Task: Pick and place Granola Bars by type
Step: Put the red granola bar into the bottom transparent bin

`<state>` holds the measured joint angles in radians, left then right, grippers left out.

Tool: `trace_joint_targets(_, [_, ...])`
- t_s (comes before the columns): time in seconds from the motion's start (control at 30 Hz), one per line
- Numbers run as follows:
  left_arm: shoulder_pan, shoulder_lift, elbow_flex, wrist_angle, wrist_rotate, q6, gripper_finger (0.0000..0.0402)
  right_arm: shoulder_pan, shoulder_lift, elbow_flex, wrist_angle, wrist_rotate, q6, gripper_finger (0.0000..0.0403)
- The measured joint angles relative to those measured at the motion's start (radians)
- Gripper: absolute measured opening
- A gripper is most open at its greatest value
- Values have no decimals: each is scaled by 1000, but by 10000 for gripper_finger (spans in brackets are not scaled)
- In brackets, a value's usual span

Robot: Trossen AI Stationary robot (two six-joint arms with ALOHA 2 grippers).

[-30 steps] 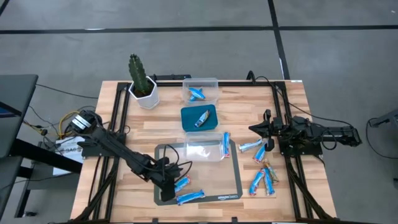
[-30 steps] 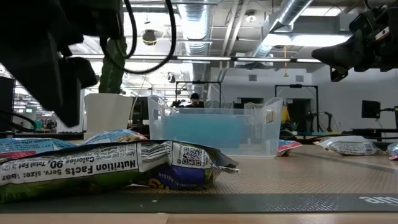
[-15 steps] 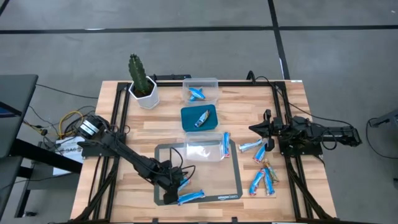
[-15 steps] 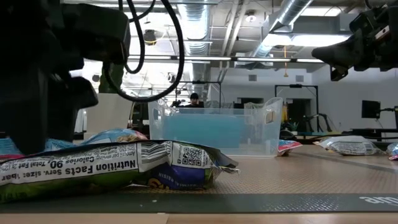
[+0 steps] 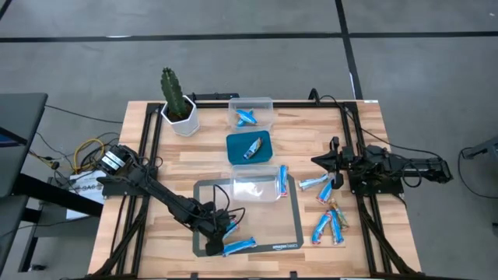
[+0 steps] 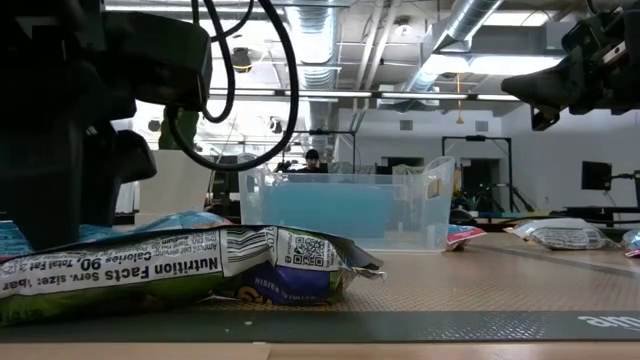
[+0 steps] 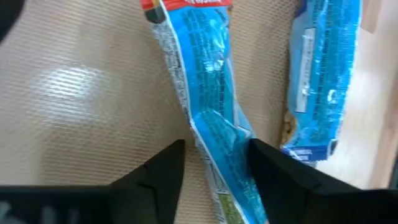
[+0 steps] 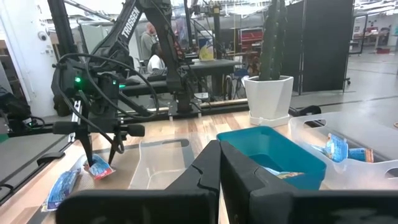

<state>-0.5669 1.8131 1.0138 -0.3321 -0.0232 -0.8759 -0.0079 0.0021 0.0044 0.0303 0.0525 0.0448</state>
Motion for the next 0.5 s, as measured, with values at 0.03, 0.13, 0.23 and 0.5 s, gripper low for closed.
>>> trace_joint_targets(0.03, [0, 0, 0, 3, 9, 0, 152, 0, 0, 0, 0, 0, 0, 0])
trace_joint_targets(0.13, [0, 0, 0, 13, 17, 1, 115, 0, 0, 0, 0, 0, 0, 0])
trace_joint_targets(0.23, [0, 0, 0, 15, 19, 2, 86, 0, 0, 0, 0, 0, 0, 0])
trace_joint_targets(0.5, [-1, -32, -3, 32, 15, 38, 53, 0, 0, 0, 0, 0, 0, 0])
